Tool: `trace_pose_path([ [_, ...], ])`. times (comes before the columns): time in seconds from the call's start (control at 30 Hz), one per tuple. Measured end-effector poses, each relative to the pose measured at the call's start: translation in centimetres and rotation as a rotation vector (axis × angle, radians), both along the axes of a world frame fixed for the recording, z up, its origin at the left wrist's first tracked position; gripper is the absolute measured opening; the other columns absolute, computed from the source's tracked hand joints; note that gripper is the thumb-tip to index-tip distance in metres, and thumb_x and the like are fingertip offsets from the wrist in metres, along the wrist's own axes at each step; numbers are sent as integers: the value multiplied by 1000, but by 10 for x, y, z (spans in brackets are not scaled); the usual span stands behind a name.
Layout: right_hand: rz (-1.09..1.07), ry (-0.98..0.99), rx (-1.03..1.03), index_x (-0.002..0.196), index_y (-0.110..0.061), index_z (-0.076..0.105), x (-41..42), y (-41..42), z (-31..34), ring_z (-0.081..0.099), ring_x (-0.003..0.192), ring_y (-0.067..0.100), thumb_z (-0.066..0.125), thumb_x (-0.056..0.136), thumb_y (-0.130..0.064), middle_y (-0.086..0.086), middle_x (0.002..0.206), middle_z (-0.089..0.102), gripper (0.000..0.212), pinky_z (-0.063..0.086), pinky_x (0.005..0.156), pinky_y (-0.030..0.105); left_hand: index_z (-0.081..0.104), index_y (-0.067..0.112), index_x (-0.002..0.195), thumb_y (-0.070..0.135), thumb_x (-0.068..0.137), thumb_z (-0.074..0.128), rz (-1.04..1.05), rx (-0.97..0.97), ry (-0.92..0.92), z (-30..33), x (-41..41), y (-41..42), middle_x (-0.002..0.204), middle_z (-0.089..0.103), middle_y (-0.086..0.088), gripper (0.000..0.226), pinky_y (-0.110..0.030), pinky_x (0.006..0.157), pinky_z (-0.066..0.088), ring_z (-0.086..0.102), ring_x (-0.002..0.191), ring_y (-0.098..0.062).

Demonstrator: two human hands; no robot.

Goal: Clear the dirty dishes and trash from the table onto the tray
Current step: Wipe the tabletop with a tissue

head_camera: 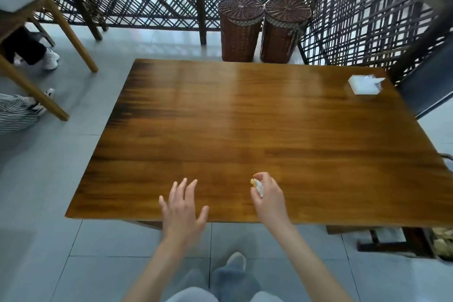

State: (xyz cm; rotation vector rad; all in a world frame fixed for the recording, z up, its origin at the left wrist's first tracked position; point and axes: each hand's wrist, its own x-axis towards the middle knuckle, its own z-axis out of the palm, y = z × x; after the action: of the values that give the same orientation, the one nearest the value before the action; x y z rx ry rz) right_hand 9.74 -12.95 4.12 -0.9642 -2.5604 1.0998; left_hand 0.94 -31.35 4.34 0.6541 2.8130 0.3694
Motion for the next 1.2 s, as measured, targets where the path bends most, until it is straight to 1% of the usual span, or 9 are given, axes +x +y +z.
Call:
trace_pose_path([
  [0.07, -47, 22, -9, 105, -17, 50, 9, -4, 7, 50, 76, 3, 55, 90, -10, -5, 94, 54, 17, 37, 61, 5, 21, 30, 146, 50, 89, 49, -12, 29, 11, 5, 4, -5, 156, 18, 4, 66, -51, 114, 6, 8, 145, -18],
  [0.27, -143, 31, -48, 94, -20, 47, 38, -39, 19, 54, 67, 12, 63, 86, -14, -6, 78, 57, 19, 35, 50, 11, 24, 29, 146, 50, 89, 51, -51, 38, 7, 13, 23, -38, 155, 21, 3, 66, -53, 114, 6, 10, 145, -19],
  [0.4, -114, 33, -42, 90, -20, 50, 57, -73, 18, 51, 71, 10, 54, 92, -20, -6, 80, 57, 5, 34, 54, 13, 26, 29, 146, 50, 88, 52, -65, 52, 18, 18, 39, -60, 155, 21, 4, 66, -54, 114, 6, 11, 145, -19],
  [0.53, -113, 26, 4, 92, -17, 49, 69, -92, 23, 53, 78, 15, 46, 95, -20, -1, 87, 59, 4, 38, 62, 27, 21, 31, 147, 51, 90, 48, -92, 22, 31, 22, 50, -71, 156, 17, 5, 66, -52, 114, 5, 8, 145, -18],
  [0.67, -115, 3, 65, 92, -16, 46, 73, -101, 26, 51, 74, 18, 44, 95, -17, 0, 83, 56, 4, 34, 60, 29, 20, 31, 147, 50, 90, 48, -118, 29, 16, 23, 56, -75, 157, 16, 5, 66, -51, 115, 4, 6, 146, -18],
  [0.83, -114, -40, 40, 89, -17, 43, 65, -95, 21, 50, 66, 16, 41, 95, -21, 0, 74, 53, 8, 38, 56, 32, 21, 32, 147, 51, 90, 47, -130, 7, 23, 17, 45, -71, 157, 16, 4, 65, -52, 115, 5, 6, 146, -18],
  [1.03, -80, -62, -43, 85, -20, 43, 31, -73, 4, 54, 79, 13, 33, 96, -33, -2, 81, 57, 20, 43, 63, 33, 25, 30, 146, 50, 90, 48, -120, -26, 31, 4, 8, -53, 156, 20, 2, 64, -53, 114, 7, 9, 145, -20],
  [1.1, -66, -73, -59, 82, -21, 43, 15, -58, -4, 53, 75, 14, 29, 96, -31, -1, 78, 55, 23, 42, 60, 31, 25, 30, 146, 50, 89, 49, -113, -34, 35, -1, -10, -41, 156, 21, 2, 65, -53, 114, 8, 11, 145, -20],
  [1.2, -54, -115, -77, 86, -23, 49, -7, -36, -12, 55, 79, 14, 27, 96, -28, -1, 83, 55, 25, 45, 66, 32, 23, 29, 147, 52, 89, 48, -106, -75, 30, -7, -34, -24, 156, 19, 1, 68, -53, 113, 10, 10, 145, -21],
])
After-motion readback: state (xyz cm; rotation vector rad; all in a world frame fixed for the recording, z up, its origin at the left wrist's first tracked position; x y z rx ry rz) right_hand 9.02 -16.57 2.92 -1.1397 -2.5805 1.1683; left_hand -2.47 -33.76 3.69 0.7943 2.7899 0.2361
